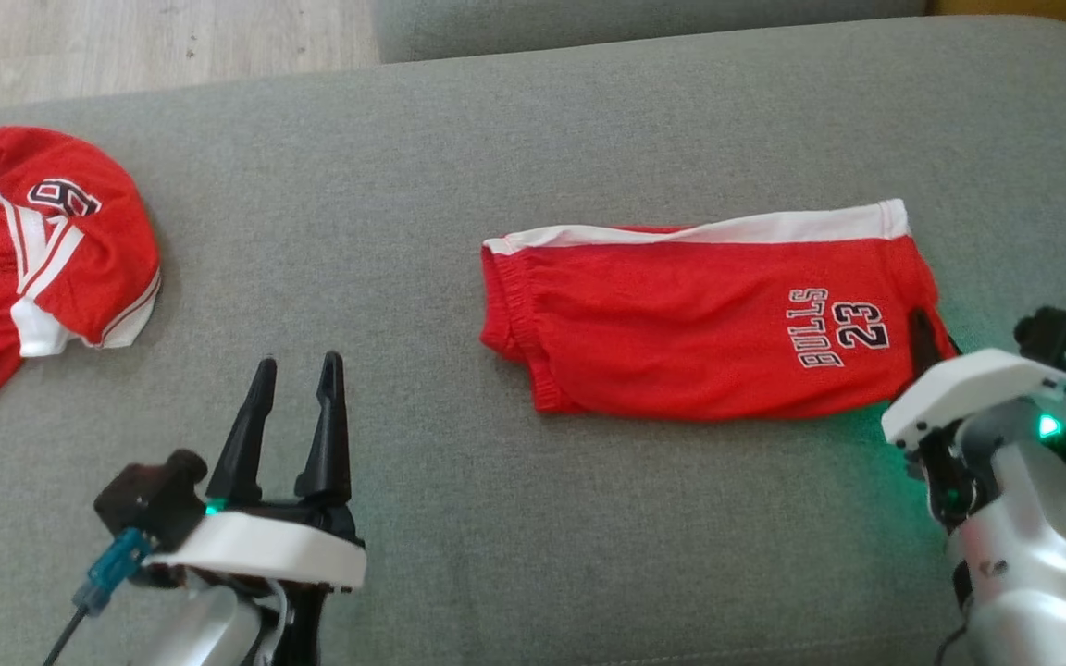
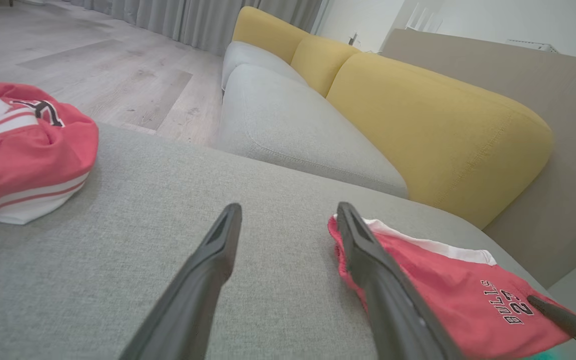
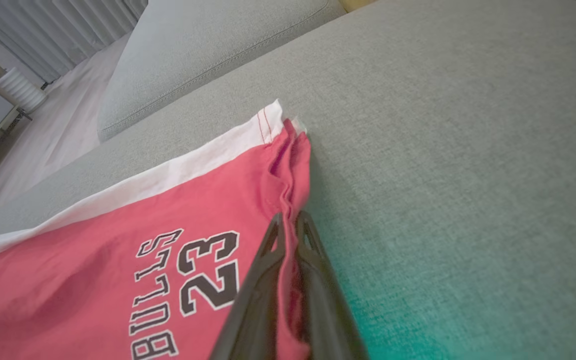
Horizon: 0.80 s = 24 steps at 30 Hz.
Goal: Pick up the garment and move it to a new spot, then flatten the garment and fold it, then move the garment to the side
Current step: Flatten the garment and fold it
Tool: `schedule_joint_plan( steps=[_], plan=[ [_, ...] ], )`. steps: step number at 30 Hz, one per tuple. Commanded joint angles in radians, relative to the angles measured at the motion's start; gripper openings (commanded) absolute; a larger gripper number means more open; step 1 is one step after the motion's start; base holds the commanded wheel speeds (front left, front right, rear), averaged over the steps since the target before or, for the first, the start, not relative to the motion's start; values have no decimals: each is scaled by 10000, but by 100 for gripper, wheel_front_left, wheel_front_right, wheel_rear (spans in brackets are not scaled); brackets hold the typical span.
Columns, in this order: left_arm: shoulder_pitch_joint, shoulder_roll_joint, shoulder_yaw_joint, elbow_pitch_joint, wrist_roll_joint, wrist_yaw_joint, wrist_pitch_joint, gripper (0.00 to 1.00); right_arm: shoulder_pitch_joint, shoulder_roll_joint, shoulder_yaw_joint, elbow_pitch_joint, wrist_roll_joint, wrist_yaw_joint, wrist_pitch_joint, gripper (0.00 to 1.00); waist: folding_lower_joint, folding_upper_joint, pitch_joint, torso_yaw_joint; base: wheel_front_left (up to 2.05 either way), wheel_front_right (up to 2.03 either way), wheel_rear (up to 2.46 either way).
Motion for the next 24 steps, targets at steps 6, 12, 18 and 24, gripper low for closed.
schedule_joint_plan(
  steps=[6,12,18,24],
  plan=[
    [-89,84,486,-239,155,3,-112,100,366,311,-414,-1043,-347,75,107,0,1,0,-86,221,0,0,0],
    [-82,-83,440,-157,192,-61,-115,100,298,477,-435,-1881,-641,75,438,0,1,0,-183,514,0,0,0],
    [-77,-324,484,-2,238,-199,-120,100,-14,698,784,-3313,-741,75,1253,0,1,0,-336,994,0,0,0],
    [-105,-529,535,132,311,-366,-123,100,-122,725,2895,-3959,401,75,1918,0,1,0,-341,1442,0,0,0]
  ],
)
